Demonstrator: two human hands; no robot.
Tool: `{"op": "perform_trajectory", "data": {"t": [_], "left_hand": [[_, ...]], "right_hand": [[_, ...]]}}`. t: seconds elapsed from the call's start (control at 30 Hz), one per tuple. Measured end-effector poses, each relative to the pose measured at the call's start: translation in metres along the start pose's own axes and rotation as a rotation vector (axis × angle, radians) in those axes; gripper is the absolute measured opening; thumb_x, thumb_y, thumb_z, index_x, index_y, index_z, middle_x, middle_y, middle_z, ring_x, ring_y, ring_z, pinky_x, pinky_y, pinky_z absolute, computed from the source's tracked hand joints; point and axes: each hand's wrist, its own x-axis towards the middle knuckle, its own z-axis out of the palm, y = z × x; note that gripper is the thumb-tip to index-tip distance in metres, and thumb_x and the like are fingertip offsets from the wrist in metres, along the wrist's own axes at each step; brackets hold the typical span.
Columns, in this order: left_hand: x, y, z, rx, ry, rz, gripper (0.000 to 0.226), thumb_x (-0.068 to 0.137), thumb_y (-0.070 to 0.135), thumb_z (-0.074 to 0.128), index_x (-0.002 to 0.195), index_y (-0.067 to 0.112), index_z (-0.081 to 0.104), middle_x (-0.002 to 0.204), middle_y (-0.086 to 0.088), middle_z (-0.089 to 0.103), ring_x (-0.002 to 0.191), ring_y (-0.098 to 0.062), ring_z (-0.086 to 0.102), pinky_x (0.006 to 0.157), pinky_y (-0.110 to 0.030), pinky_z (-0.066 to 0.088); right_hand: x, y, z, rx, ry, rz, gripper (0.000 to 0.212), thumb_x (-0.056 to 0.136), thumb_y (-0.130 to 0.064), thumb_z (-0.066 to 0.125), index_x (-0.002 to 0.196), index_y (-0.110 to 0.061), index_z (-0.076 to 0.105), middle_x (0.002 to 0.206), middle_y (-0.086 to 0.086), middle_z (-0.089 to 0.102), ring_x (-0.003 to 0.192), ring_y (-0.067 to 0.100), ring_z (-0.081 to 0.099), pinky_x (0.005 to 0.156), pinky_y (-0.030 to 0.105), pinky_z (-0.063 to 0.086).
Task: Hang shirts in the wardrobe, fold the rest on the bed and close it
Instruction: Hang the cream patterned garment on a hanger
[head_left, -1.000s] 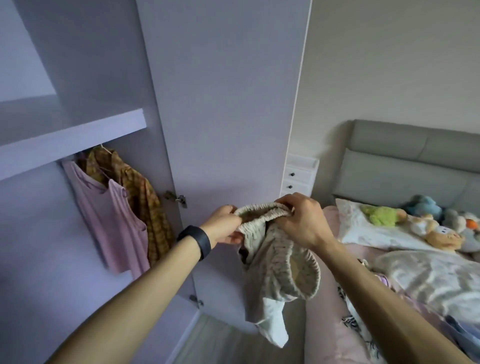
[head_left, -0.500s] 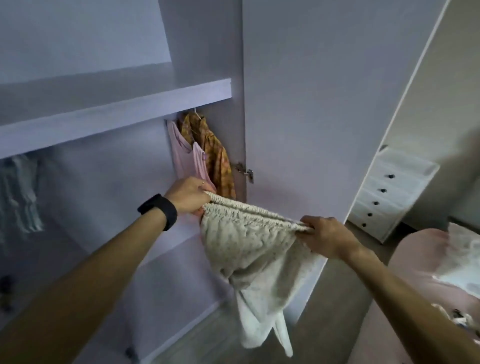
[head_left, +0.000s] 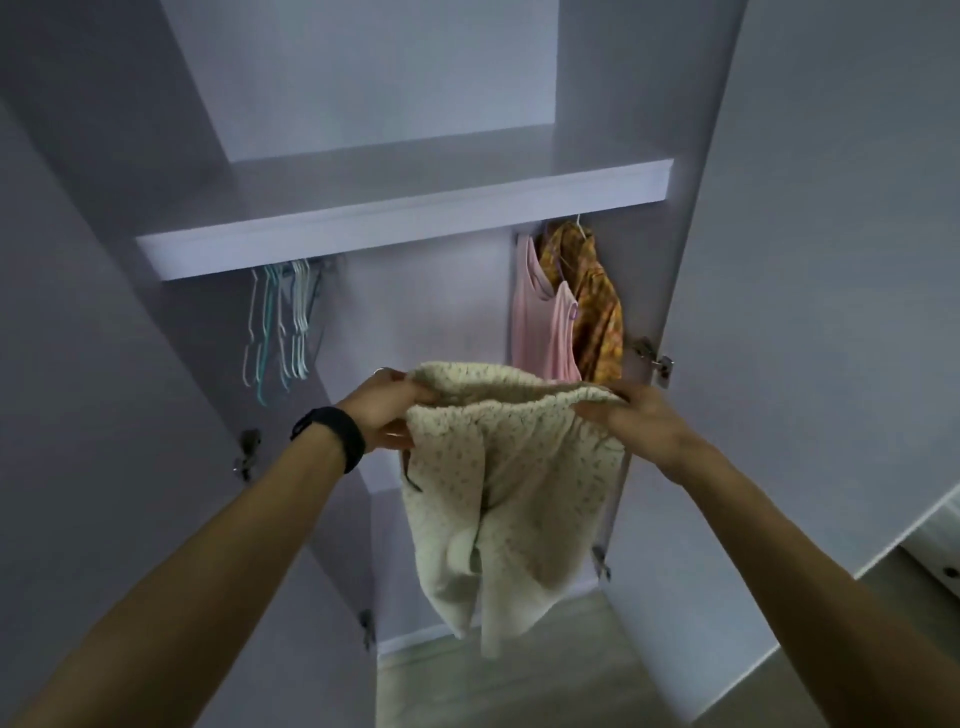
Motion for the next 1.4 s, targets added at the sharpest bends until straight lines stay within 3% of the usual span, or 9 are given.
{"op": "perform_trajectory", "data": {"t": [0.17, 0.23, 0.37, 0.47, 0.6, 0.93, 1.07, 1.2, 1.4], "left_hand": [[-0.001, -0.002, -0.037, -0.111, 0.023, 0.079, 0.037, 0.086, 0.013, 0.071, 0.119, 0.028, 0.065, 0.113, -0.002, 0.066, 0.096, -0.023, 0.062, 0.070, -0.034, 0.051], [-0.002, -0.006, -0.050, -0.138, 0.038, 0.140, 0.030, 0.088, 0.012, 0.069, 0.112, 0.028, 0.071, 0.112, -0.004, 0.071, 0.099, -0.025, 0.063, 0.077, -0.037, 0.052], [0.000, -0.019, -0.060, -0.074, 0.060, 0.259, 0.013, 0.096, 0.021, 0.064, 0.099, 0.026, 0.075, 0.112, 0.001, 0.072, 0.100, -0.017, 0.063, 0.084, -0.033, 0.047], [0.003, -0.029, -0.063, 0.089, 0.154, 0.337, 0.018, 0.100, 0.035, 0.058, 0.097, 0.022, 0.069, 0.091, 0.002, 0.067, 0.072, -0.006, 0.056, 0.062, -0.015, 0.045], [0.005, -0.047, -0.069, 0.424, 0.256, 0.464, 0.035, 0.097, 0.060, 0.044, 0.086, 0.028, 0.054, 0.055, 0.007, 0.048, 0.050, -0.010, 0.046, 0.053, -0.024, 0.038], [-0.009, -0.072, -0.074, 1.139, 0.309, 0.765, 0.073, 0.063, 0.101, 0.018, 0.108, 0.045, 0.032, 0.081, 0.017, 0.059, 0.061, -0.012, 0.055, 0.052, -0.025, 0.029], [-0.004, -0.081, -0.090, 1.320, 0.356, 0.782, 0.045, 0.092, 0.077, 0.023, 0.121, 0.046, 0.039, 0.103, 0.011, 0.059, 0.082, -0.023, 0.066, 0.057, -0.028, 0.038], [0.000, -0.079, -0.104, 1.148, 0.300, 0.588, 0.025, 0.098, 0.054, 0.048, 0.096, 0.029, 0.050, 0.092, 0.004, 0.056, 0.082, -0.026, 0.060, 0.067, -0.034, 0.044], [-0.002, -0.076, -0.100, 0.886, 0.179, 0.356, 0.036, 0.087, 0.017, 0.068, 0.074, 0.024, 0.035, 0.072, -0.003, 0.046, 0.067, -0.021, 0.042, 0.065, -0.035, 0.040]], "right_hand": [[0.023, -0.014, 0.003, 0.160, -0.148, 0.020, 0.028, 0.093, -0.021, 0.070, 0.121, -0.022, 0.068, 0.108, 0.004, 0.071, 0.098, 0.023, 0.066, 0.084, 0.041, 0.056], [0.029, -0.013, 0.006, 0.143, -0.050, -0.036, 0.021, 0.094, -0.020, 0.070, 0.115, -0.019, 0.072, 0.108, 0.001, 0.074, 0.103, 0.021, 0.069, 0.098, 0.047, 0.054], [0.048, -0.020, 0.029, -0.041, 0.154, -0.120, 0.021, 0.094, -0.033, 0.068, 0.108, -0.018, 0.071, 0.098, 0.000, 0.073, 0.097, 0.021, 0.067, 0.090, 0.039, 0.052], [0.060, -0.024, 0.048, -0.077, 0.227, -0.157, 0.025, 0.093, -0.034, 0.068, 0.104, -0.012, 0.067, 0.099, 0.008, 0.070, 0.096, 0.027, 0.063, 0.086, 0.039, 0.050], [0.066, -0.027, 0.065, -0.044, 0.223, -0.179, 0.021, 0.092, -0.036, 0.068, 0.101, -0.018, 0.063, 0.095, 0.002, 0.067, 0.094, 0.026, 0.060, 0.083, 0.040, 0.049], [0.065, -0.045, 0.088, -0.050, 0.333, -0.262, 0.036, 0.089, -0.041, 0.071, 0.066, -0.031, 0.046, 0.059, -0.010, 0.048, 0.060, 0.008, 0.049, 0.055, 0.028, 0.031], [0.072, -0.041, 0.099, -0.077, 0.281, -0.233, 0.036, 0.085, -0.050, 0.073, 0.069, -0.024, 0.053, 0.063, -0.006, 0.056, 0.066, 0.017, 0.056, 0.058, 0.030, 0.037], [0.082, -0.037, 0.110, -0.095, 0.183, -0.229, 0.041, 0.082, -0.058, 0.073, 0.095, -0.019, 0.066, 0.089, -0.002, 0.071, 0.088, 0.022, 0.065, 0.082, 0.041, 0.053], [0.091, -0.039, 0.100, -0.126, 0.023, -0.321, 0.041, 0.084, -0.057, 0.070, 0.083, -0.022, 0.052, 0.077, 0.003, 0.062, 0.075, 0.015, 0.061, 0.061, 0.027, 0.042]]}}
